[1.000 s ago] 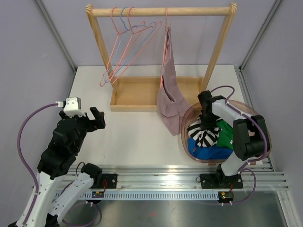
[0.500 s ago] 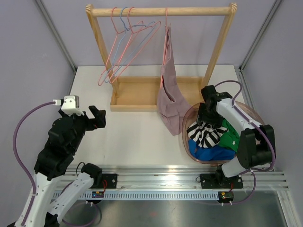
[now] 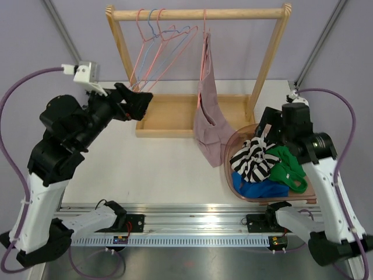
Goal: Remove the tank top from the hanger
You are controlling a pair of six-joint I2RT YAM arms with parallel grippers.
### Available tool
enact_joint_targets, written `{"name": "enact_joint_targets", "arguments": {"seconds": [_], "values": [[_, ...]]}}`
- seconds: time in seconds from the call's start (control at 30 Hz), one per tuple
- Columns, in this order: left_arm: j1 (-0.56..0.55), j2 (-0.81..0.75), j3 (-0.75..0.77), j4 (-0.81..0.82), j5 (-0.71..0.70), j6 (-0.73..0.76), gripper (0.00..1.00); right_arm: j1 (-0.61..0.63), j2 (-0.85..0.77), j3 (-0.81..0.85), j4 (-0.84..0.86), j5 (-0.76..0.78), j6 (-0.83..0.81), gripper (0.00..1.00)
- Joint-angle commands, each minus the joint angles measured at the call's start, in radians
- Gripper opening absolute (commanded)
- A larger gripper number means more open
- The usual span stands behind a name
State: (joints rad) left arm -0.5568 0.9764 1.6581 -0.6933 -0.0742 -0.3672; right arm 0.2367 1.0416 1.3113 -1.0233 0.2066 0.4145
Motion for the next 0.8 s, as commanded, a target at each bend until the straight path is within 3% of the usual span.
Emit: {"name": "enact_joint_targets", "arguments": {"seconds": [0.0, 0.17, 0.37, 0.7, 0.77], "values": [[-0.168, 0.152, 0.172, 0.009, -0.12, 0.06, 0.99, 0.001, -0.147, -0.03, 0.094, -0.119, -0.02, 0.99], [-0.242, 0.405, 0.423, -0.015, -0.196, 0.097, 0.99, 0.0, -0.296, -0.081, 0.12, -0.272, 0.015, 1.0], [-0.261, 0.631, 0.598, 0.009, -0.272, 0.168, 0.97, 0.0, -0.364, -0.089, 0.104, -0.38, 0.029, 1.0], [-0.258, 0.823, 0.726, 0.043, -0.377, 0.255, 0.79, 0.001, -0.393, -0.106, 0.095, -0.472, 0.032, 0.99], [-0.249, 0.86, 0.743, 0.043, -0.383, 0.258, 0.72, 0.001, -0.399, -0.118, 0.109, -0.498, 0.044, 1.0]]}}
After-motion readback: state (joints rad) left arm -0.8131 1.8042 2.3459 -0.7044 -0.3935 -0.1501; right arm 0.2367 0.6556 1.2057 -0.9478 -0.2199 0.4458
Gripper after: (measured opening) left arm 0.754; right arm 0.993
